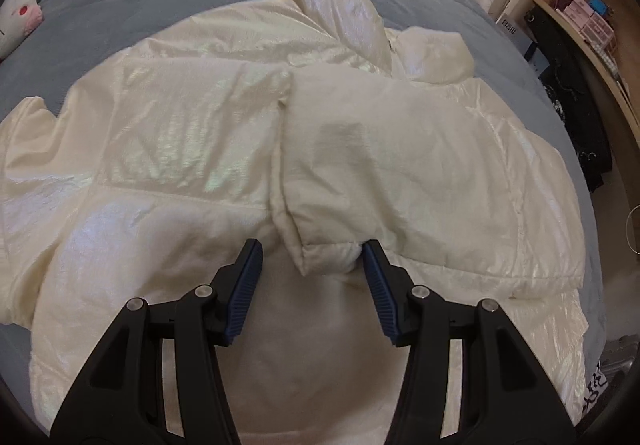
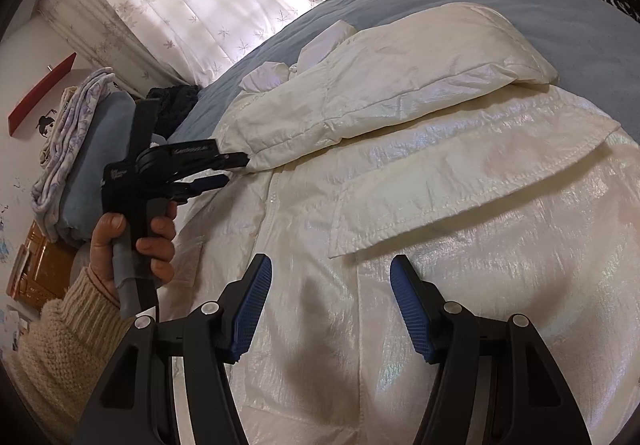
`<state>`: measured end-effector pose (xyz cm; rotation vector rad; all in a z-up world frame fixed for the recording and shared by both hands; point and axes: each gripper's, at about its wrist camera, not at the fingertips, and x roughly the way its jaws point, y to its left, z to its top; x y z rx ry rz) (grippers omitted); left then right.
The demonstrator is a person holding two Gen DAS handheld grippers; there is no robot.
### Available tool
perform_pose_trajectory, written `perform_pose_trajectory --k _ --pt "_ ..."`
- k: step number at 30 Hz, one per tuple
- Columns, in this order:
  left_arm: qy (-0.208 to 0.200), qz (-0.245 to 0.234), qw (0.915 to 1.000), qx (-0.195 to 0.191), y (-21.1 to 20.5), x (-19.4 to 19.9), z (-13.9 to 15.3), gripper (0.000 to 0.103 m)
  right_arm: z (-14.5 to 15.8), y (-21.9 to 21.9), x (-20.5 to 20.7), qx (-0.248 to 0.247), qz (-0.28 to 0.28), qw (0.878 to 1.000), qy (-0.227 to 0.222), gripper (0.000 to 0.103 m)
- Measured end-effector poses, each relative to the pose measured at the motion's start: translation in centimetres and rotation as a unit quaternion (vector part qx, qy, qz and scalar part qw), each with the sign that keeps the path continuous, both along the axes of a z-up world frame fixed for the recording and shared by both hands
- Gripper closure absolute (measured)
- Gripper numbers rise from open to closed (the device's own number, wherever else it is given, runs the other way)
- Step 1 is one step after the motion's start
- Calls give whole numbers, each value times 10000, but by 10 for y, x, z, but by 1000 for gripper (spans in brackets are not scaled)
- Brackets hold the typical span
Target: Fold large clothes
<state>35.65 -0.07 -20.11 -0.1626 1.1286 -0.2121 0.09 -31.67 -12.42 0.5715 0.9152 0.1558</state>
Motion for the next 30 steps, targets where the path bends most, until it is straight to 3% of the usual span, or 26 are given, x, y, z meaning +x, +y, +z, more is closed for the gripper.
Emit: perform_pose_trajectory --k 9,16,18,20,22,26,30 --pt "-282 417 9983 -287 34 7 12 52 10 6 0 -21 86 10000 -38 40" --pt "-212 367 9990 -161 14 25 -5 52 47 -2 5 -204 5 9996 -182 40" --pt "-269 287 9991 -142 1 29 -4 75 57 -8 10 -336 -105 9993 -143 40" --pt "-459 281 9983 206 -13 27 6 96 69 -21 18 -496 -237 9984 -107 40" --pt "-831 207 9954 426 -22 18 26 98 82 -35 26 -754 -360 9963 -185 40" --pt "-1643 231 9856 326 -12 -11 77 98 106 -65 41 -1372 -663 9878 -332 40" --pt "-1682 272 9848 331 14 -29 81 98 103 -96 70 -1804 -943 9791 10 40"
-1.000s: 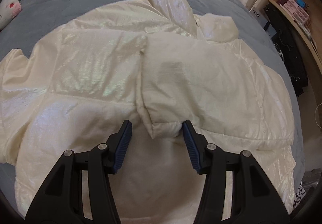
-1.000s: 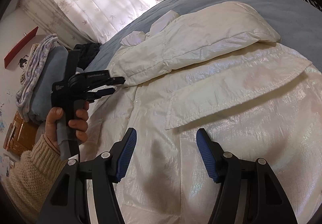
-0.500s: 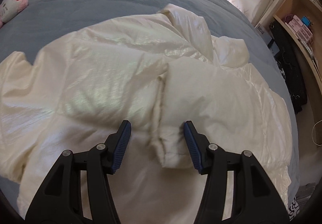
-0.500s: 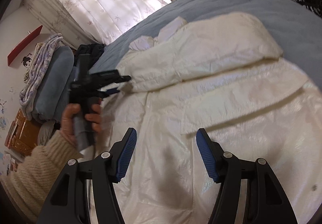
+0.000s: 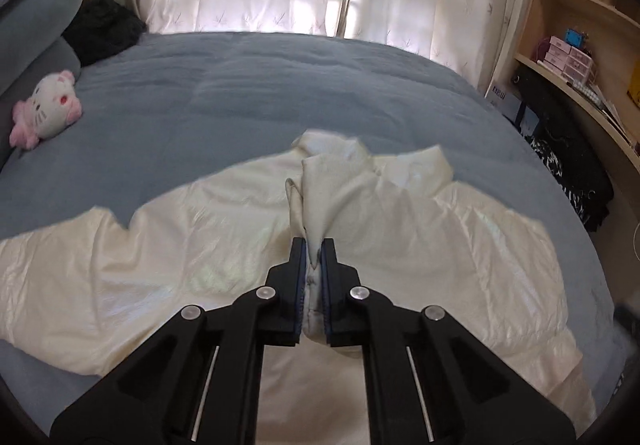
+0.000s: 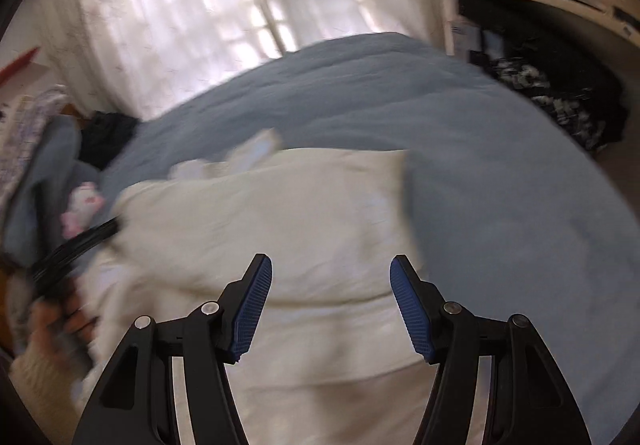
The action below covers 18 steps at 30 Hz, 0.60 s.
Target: Fold large clothes
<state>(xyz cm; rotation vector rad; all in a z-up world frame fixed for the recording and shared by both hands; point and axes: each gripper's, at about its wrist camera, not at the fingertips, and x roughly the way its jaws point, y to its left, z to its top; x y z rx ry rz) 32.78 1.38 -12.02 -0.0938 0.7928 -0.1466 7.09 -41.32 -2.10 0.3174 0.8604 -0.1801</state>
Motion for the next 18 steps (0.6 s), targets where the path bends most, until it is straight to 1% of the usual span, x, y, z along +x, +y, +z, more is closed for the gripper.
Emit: perform_pose_trajectory --k 2,3,4,6,7,9,10,11,12,13,14,16,18 --pt "284 -46 9994 213 7 -5 -24 97 -17 -17 18 23 -97 9995 297 40" --pt "483 -87 9984 278 9 -6 -36 97 -31 -26 31 53 -127 9984 557 40" --pt "792 -110 9961 376 8 -5 -55 97 -40 -32 39 110 -126 9973 709 40" --pt "978 -114 9941 449 10 -7 -72 94 -55 -45 52 336 -145 9951 916 40" --pt "955 -81 9943 462 11 -9 -73 91 -61 -52 57 570 -169 9937 954 40" --pt "957 -39 9949 319 17 -9 -67 90 -66 -59 63 892 -174 9915 927 40" --pt "967 -51 9952 148 21 -8 -60 90 -65 -63 67 1037 -138 9908 862 37" --pt "972 -58 9952 34 24 -7 -56 87 -63 -68 72 1117 -109 9906 784 33" --pt "969 -53 9952 -95 29 -4 -50 84 -62 -74 76 1142 -112 9908 712 23" --pt "953 -30 9954 -124 32 -2 -45 74 -61 -78 79 1141 -132 9912 654 16" --pt "935 27 9956 -44 33 1 -42 59 -59 -83 86 1149 -170 9914 601 16" --pt "828 123 9962 245 30 12 -38 46 -63 -92 101 1278 -216 9897 606 16" --pt "867 119 9954 392 26 21 -42 45 -72 -103 120 1485 -357 9861 652 16"
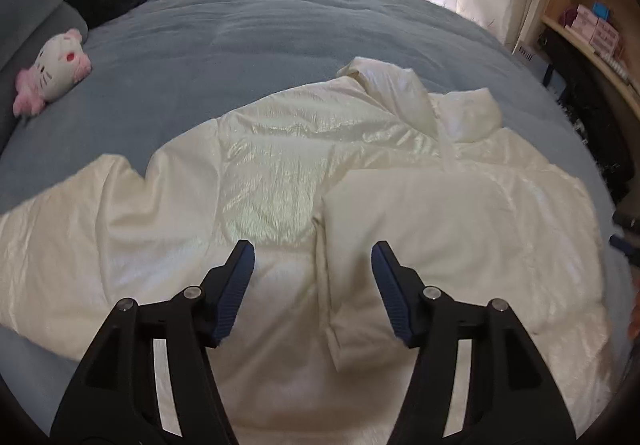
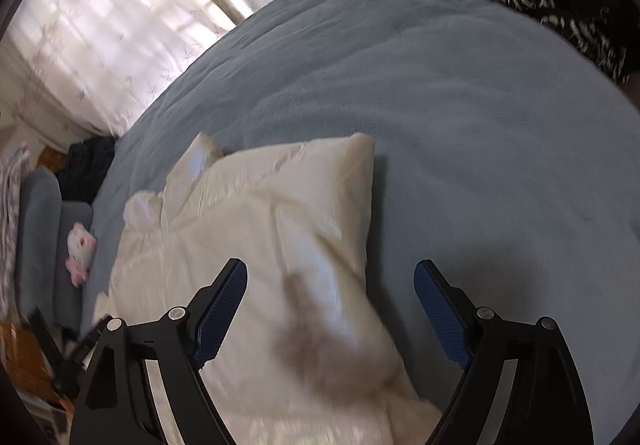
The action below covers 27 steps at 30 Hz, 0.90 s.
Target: Fold large clothes
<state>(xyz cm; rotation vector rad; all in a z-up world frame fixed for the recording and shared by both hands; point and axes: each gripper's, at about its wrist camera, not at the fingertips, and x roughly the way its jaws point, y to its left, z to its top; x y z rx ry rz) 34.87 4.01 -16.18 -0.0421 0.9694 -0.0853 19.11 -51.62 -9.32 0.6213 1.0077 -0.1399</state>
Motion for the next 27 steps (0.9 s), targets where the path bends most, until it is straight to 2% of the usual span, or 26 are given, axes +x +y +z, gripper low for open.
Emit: perform_pose_trajectory --k 3,6,7,8,9,10,11,12,13,15,17,18,19,20,23,25,27 --pt "246 19 9996 147 -8 18 -18 45 -19 -9 28 254 -185 9995 36 16" --pt "342 10 9994 31 -14 29 -29 45 -36 -13 52 383 -272 9987 195 17" --pt "358 -17 9994 -3 -18 33 -31 50 -45 -11 61 456 -237 9982 309 24" --pt "347 -50 9994 -30 -20 35 -31 65 -50 -8 66 512 -149 9979 365 33" --pt "347 -177 9992 -117 -24 38 -29 75 -52 -1 70 465 8 9983 354 63" --pt "336 -234 9991 -117 -27 39 -28 84 -45 4 71 197 83 9994 265 74" --pt "192 -247 9995 17 -30 40 -23 91 -33 12 70 -261 144 9996 24 77" --pt "23 -266 9996 120 -33 39 -19 94 -28 16 68 -407 151 9990 -107 81" --pt "-185 -314 9991 194 -35 38 -14 96 -27 18 68 -564 111 9981 -213 81" --pt "-276 -179 9984 453 -34 41 -19 96 -41 18 66 -754 78 9971 86 80" --pt "-44 12 9959 899 -30 50 -39 96 -56 16 65 -711 8 9967 401 69" --pt "101 46 9956 926 -26 52 -47 96 -55 14 65 -689 -31 9967 419 60" --pt "132 62 9969 775 -20 50 -50 96 -51 12 63 -638 -103 9970 431 54" --pt "70 74 9977 672 -17 47 -47 96 -46 12 61 -633 -125 9970 422 53" --pt "-171 63 9987 471 -8 33 -30 95 -13 24 50 -1185 -75 9928 146 53" --pt "-473 45 9979 449 -3 20 -10 95 7 33 39 -1492 3 9888 -87 53" --pt "-642 2 9974 341 -6 12 4 95 23 49 28 -1546 153 9871 -384 53"
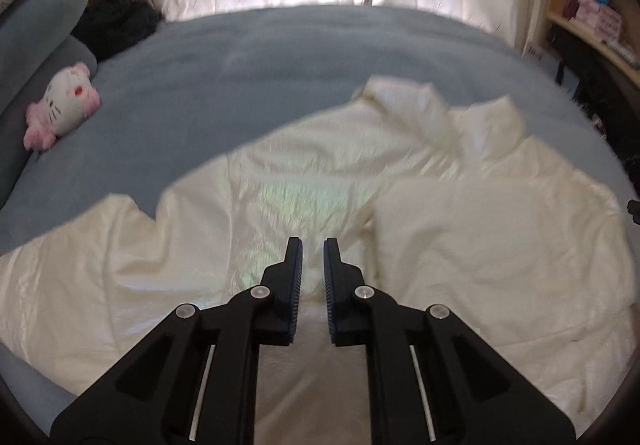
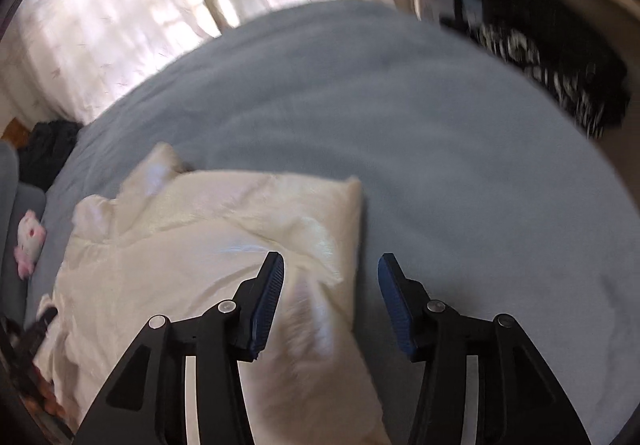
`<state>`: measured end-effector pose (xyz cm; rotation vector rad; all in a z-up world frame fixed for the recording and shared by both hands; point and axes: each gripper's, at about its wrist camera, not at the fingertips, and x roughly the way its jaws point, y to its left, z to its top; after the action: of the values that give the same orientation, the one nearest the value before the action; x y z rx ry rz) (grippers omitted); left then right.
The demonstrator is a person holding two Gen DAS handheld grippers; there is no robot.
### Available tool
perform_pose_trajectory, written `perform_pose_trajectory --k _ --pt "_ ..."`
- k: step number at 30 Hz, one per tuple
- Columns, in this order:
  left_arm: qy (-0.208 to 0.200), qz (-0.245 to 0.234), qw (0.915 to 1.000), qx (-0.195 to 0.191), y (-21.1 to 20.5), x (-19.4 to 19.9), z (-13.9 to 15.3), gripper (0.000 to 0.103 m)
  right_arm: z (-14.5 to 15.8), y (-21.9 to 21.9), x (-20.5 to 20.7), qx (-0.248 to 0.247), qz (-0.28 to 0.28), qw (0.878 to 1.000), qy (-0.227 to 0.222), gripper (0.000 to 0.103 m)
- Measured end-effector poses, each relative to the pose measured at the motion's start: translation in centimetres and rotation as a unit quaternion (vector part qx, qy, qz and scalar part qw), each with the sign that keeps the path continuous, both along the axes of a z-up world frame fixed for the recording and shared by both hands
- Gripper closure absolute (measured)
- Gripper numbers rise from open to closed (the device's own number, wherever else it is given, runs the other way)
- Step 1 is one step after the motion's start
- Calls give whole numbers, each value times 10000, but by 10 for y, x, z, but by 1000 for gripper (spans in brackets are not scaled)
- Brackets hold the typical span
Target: Fold large clothes
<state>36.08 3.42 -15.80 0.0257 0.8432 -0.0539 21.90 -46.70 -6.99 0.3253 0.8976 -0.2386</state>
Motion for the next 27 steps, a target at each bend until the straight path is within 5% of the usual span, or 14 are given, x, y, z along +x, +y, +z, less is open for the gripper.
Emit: perform_pose_trajectory --k 6,13,17,20,24,27 --pt "-51 -332 9974 -634 -37 -5 28 95 12 83 5 -53 805 9967 -100 53" --pt "268 -460 9941 -946 -113 5 -2 95 -18 171 24 111 1375 9904 30 53" --pt "535 -208 9978 -318 -123 10 -44 95 -50 155 18 -322 1091 9930 304 53" --pt "427 -412 9978 -300 -121 8 -58 95 -57 118 -4 -960 313 9948 101 53" --pt "292 -412 9984 -243 -127 3 -64 95 -81 78 -20 110 -360 9993 81 46" --pt "148 -421 9990 25 -136 -3 -66 95 -90 80 -23 174 -578 9981 92 35"
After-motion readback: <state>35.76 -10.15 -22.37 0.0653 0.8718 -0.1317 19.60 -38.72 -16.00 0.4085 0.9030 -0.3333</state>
